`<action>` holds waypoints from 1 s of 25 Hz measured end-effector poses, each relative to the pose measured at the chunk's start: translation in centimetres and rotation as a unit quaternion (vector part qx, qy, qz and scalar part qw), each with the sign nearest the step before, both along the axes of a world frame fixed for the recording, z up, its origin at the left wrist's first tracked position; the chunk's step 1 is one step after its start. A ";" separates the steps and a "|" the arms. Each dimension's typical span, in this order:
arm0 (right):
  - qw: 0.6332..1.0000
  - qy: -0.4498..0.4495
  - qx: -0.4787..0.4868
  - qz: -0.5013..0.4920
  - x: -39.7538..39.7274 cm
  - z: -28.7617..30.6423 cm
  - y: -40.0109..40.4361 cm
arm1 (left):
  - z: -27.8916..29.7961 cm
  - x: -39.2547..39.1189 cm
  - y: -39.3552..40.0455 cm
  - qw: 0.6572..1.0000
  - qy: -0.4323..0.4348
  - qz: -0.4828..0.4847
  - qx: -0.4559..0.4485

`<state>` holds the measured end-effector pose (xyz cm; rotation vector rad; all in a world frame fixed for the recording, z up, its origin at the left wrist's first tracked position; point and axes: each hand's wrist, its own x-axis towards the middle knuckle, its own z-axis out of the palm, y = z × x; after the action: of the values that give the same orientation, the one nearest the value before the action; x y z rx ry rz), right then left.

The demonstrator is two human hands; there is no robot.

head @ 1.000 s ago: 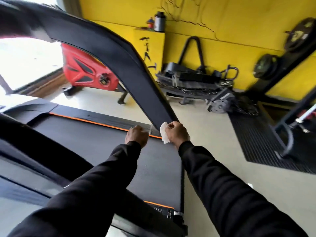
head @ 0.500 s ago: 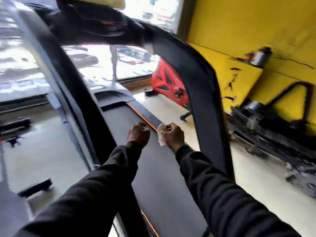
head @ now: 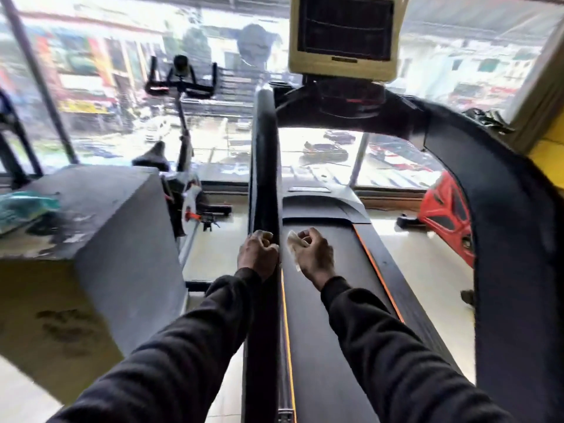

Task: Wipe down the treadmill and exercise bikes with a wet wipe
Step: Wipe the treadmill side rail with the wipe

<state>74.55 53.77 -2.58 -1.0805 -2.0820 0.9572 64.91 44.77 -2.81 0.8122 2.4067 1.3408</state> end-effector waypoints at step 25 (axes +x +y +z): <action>0.656 0.024 0.503 0.562 -5.9 -6.8 7.4 | -4.4 2.5 0.9 0.972 -0.077 0.213 -0.061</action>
<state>68.62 61.19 -9.39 0.9232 -2.5398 0.0549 67.43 45.71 -7.25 0.1508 2.5952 1.3187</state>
